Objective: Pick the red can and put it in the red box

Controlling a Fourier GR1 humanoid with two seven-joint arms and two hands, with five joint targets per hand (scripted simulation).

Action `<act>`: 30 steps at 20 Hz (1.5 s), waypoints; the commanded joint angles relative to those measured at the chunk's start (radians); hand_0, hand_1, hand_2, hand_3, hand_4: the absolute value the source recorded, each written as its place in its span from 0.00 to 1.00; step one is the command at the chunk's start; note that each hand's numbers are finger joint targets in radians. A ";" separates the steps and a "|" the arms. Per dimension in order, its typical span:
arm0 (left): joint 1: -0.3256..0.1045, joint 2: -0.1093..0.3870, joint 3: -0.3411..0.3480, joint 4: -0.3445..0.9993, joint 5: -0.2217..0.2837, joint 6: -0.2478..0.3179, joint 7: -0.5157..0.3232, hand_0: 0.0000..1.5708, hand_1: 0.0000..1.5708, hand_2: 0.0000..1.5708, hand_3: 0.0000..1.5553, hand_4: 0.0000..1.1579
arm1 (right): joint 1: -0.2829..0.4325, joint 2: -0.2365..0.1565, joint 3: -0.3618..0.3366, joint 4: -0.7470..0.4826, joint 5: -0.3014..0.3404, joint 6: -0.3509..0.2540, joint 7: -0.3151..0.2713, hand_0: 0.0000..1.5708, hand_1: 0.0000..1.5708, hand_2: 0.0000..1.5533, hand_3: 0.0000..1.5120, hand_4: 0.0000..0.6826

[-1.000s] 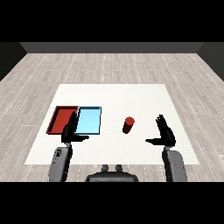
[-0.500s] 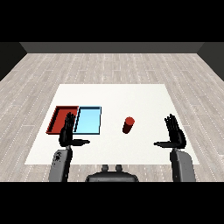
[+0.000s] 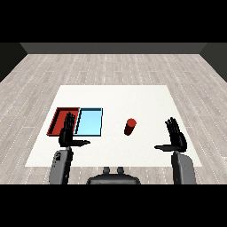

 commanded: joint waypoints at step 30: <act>0.037 -0.025 -0.018 -0.056 0.006 0.025 0.017 0.00 0.00 0.00 0.00 0.00 | -0.219 0.137 0.119 0.274 0.034 -0.089 0.048 0.00 0.00 0.00 0.00 0.00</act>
